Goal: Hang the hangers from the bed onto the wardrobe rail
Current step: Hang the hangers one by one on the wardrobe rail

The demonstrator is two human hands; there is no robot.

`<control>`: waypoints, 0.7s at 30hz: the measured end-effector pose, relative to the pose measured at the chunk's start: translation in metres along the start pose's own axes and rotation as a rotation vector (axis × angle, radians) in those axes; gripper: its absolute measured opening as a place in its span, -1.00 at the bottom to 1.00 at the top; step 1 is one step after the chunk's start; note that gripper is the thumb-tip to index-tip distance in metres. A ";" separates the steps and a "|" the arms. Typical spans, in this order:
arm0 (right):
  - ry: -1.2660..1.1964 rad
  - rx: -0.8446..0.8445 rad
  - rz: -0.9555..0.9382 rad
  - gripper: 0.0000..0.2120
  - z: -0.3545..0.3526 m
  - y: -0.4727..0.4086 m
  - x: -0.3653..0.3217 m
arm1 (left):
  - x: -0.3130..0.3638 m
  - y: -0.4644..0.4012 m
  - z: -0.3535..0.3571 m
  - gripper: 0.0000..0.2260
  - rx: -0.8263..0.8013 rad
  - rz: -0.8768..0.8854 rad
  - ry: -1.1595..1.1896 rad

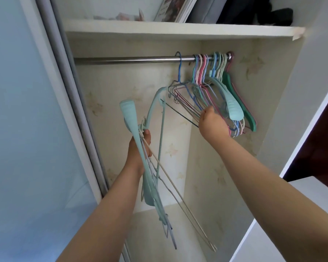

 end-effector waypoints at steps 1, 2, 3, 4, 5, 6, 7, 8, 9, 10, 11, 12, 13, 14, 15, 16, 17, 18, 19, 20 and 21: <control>0.029 0.023 0.029 -0.61 -0.001 0.001 0.007 | 0.001 0.001 0.002 -0.78 -0.033 0.020 0.021; 0.023 0.027 0.071 -0.58 -0.002 0.002 0.017 | 0.001 0.003 0.005 -0.80 -0.067 0.031 0.049; -0.015 0.023 0.119 -0.60 -0.003 0.005 0.026 | 0.001 0.005 0.007 -0.82 -0.099 0.030 0.083; -0.056 0.017 0.163 -0.66 -0.003 0.008 0.035 | 0.000 0.006 0.009 -0.84 -0.124 0.025 0.112; -0.100 0.007 0.194 -0.71 -0.003 0.012 0.041 | 0.000 0.008 0.011 -0.84 -0.147 0.025 0.137; -0.138 -0.003 0.209 -0.73 -0.001 0.016 0.046 | 0.000 0.008 0.012 -0.84 -0.165 0.027 0.148; -0.165 -0.006 0.213 -0.73 0.000 0.023 0.048 | -0.001 0.009 0.012 -0.84 -0.181 0.025 0.154; -0.187 0.013 0.197 -0.70 0.003 0.030 0.048 | -0.002 0.009 0.013 -0.82 -0.194 0.019 0.157; -0.189 0.075 0.160 -0.64 0.003 0.039 0.048 | -0.004 0.010 0.013 -0.80 -0.209 0.013 0.161; -0.161 0.181 0.107 -0.56 -0.001 0.051 0.045 | -0.006 0.010 0.014 -0.78 -0.226 0.008 0.161; -0.142 0.303 0.056 -0.50 -0.005 0.065 0.043 | -0.007 0.011 0.015 -0.76 -0.241 0.002 0.160; -0.161 0.404 0.003 -0.50 -0.007 0.080 0.040 | -0.009 0.013 0.015 -0.74 -0.253 -0.003 0.160; -0.199 0.434 -0.046 -0.53 -0.001 0.092 0.037 | -0.010 0.016 0.016 -0.72 -0.266 -0.002 0.164; -0.253 0.361 -0.091 -0.59 0.013 0.100 0.034 | -0.011 0.019 0.016 -0.71 -0.275 0.001 0.167; -0.327 0.190 -0.093 -0.65 0.036 0.105 0.032 | -0.012 0.023 0.016 -0.71 -0.285 0.001 0.175; -0.397 -0.069 -0.024 -0.66 0.066 0.109 0.033 | -0.013 0.027 0.015 -0.71 -0.295 -0.004 0.187; -0.429 -0.350 0.092 -0.63 0.098 0.116 0.037 | -0.014 0.031 0.016 -0.70 -0.305 -0.012 0.208; -0.444 -0.601 0.229 -0.55 0.124 0.129 0.044 | -0.016 0.035 0.016 -0.70 -0.310 -0.019 0.228; -0.471 -0.795 0.359 -0.46 0.143 0.144 0.049 | -0.017 0.038 0.016 -0.70 -0.313 -0.025 0.250; -0.520 -0.919 0.459 -0.38 0.156 0.158 0.052 | -0.017 0.042 0.016 -0.70 -0.316 -0.031 0.272; -0.556 -0.983 0.519 -0.34 0.166 0.168 0.054 | -0.018 0.045 0.017 -0.70 -0.322 -0.037 0.292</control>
Point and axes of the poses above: each hand's wrist, its own y-axis away from the middle knuckle, its own z-axis out of the palm, x = y × z, the point moved 8 cm from there along -y, towards the middle knuckle, and after that the axes turned 1 degree about -x, right-handed, at the moved point
